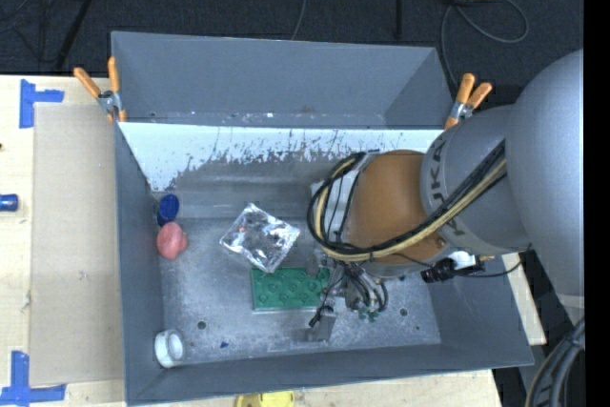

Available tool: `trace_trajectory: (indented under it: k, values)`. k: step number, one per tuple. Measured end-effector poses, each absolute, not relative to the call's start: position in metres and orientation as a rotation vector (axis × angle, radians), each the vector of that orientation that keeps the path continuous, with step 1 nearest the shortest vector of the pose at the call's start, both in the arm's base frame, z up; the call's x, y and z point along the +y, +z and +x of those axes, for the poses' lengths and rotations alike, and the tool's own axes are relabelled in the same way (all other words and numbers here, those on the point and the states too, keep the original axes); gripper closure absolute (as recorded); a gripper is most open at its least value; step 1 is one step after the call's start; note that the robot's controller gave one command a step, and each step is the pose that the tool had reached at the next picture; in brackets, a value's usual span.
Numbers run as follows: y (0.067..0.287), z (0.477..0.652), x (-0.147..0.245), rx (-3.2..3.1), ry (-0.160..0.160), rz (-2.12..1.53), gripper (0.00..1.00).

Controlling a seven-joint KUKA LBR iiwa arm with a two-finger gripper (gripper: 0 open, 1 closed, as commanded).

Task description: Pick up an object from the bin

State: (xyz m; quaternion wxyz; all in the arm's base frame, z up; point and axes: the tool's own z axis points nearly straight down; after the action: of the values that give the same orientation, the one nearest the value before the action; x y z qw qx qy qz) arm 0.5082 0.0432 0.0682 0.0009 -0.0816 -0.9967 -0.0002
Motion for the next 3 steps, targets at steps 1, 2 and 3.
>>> trace_trajectory:
  k: [1,2,3]
  values:
    - [0.068,0.509,0.043,-3.13,-0.001,-0.254,0.0]
    - [0.071,0.51,0.044,-3.135,-0.003,-0.253,1.0]
    - [0.096,0.511,0.043,-3.133,-0.001,-0.249,1.0]
